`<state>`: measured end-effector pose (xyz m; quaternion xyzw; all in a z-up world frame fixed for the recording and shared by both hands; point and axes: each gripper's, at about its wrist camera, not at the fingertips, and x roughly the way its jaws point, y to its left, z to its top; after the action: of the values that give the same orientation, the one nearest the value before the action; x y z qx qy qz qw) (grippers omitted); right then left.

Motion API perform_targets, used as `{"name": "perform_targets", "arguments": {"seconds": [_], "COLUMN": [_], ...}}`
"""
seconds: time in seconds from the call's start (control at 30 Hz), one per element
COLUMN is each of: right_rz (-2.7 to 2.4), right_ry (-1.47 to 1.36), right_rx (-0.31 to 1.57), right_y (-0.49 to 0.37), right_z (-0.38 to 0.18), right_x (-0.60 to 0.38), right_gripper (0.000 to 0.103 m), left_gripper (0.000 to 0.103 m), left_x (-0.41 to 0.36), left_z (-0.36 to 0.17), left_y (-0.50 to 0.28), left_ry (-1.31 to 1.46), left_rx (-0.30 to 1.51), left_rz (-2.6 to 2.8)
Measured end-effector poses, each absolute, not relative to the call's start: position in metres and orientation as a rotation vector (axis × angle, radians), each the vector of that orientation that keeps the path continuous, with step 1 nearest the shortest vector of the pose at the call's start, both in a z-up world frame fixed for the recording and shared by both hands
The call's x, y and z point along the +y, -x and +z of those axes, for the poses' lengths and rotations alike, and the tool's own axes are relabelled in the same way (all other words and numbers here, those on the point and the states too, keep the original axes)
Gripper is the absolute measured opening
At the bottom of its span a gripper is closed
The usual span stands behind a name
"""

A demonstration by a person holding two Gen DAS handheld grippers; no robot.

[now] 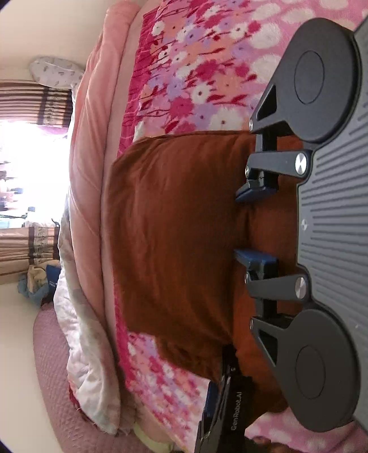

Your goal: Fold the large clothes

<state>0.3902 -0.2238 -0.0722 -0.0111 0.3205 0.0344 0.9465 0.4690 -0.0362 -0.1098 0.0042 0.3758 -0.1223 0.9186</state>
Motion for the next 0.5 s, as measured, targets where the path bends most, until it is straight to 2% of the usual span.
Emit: {"name": "perform_targets", "arguments": {"seconds": [0.23,0.37,0.5], "right_rz": [0.07,0.083,0.085], "right_ry": [-0.031,-0.09,-0.055], "right_rx": [0.566,0.553,0.6], "right_y": [-0.372,-0.339,-0.311], "right_z": [-0.065,-0.041,-0.04], "right_x": [-0.229,-0.243,-0.245], "right_gripper": [0.046,0.046,0.045], "left_gripper": [0.091,0.089,0.089], "left_x": [-0.017,-0.011,-0.016], "left_z": [-0.094,-0.069,-0.065], "left_y": [-0.46,-0.426,-0.405], "left_ry": [0.12,0.061,-0.018], "left_rx": [0.773,0.71,0.679], "left_rz": [-0.259,-0.246,-0.247]}}
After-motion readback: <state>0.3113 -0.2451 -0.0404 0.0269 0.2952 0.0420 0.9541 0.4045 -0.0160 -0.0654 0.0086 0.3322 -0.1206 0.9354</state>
